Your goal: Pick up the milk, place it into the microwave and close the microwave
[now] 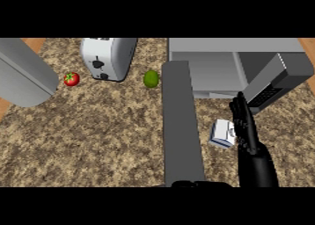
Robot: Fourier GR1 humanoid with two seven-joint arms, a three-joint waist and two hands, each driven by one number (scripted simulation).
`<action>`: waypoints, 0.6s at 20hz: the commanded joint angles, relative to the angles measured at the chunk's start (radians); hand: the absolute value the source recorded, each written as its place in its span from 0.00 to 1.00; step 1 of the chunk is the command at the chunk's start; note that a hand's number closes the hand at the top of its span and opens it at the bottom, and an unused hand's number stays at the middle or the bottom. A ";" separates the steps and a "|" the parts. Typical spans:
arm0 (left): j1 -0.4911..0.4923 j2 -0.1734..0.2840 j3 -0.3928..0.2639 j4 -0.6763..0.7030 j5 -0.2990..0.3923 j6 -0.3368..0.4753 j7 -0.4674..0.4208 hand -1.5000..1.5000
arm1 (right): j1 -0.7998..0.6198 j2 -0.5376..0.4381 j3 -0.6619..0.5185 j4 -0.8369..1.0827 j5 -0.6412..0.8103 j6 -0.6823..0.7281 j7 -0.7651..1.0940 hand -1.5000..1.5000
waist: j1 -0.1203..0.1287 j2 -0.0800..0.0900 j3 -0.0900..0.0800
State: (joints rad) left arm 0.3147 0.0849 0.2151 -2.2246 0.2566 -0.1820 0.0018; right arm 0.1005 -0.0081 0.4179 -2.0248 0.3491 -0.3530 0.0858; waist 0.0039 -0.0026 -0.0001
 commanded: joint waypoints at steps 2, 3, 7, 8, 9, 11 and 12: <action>0.090 -0.006 0.051 -0.066 0.055 -0.058 -0.007 0.00 | 0.054 -0.008 -0.047 0.118 -0.067 -0.016 -0.147 0.00 | 0.003 0.002 0.001; 0.073 -0.059 -0.041 -0.093 -0.024 -0.013 0.031 0.00 | -0.047 -0.002 -0.077 0.145 -0.058 0.021 -0.058 0.00 | 0.003 0.002 0.000; 0.102 -0.007 0.089 -0.089 0.082 -0.077 0.018 0.00 | 0.023 0.008 -0.106 0.207 -0.113 -0.019 -0.215 0.00 | 0.003 0.002 0.000; 0.086 -0.028 0.060 -0.058 0.051 -0.071 0.002 0.00 | -0.015 0.004 -0.143 0.280 -0.144 0.007 -0.213 0.00 | 0.003 0.003 0.000; 0.104 -0.023 0.096 -0.032 0.079 -0.108 -0.039 0.00 | 0.008 -0.025 -0.177 0.213 -0.174 0.027 -0.188 0.00 | 0.002 0.002 0.000; 0.094 -0.051 0.030 -0.066 0.010 -0.082 -0.006 0.00 | 0.033 -0.009 -0.195 0.292 -0.193 0.007 -0.258 0.00 | 0.000 0.003 0.001; 0.074 0.011 0.134 -0.045 0.112 -0.103 0.020 0.00 | -0.021 0.005 -0.192 0.296 -0.143 -0.018 -0.208 0.00 | 0.002 0.002 0.000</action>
State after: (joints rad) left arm 0.4034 0.0617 0.2816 -2.2877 0.3121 -0.2598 0.0055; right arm 0.1163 -0.0065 0.2778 -1.8148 0.2040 -0.3552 -0.1010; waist 0.0046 -0.0056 -0.0019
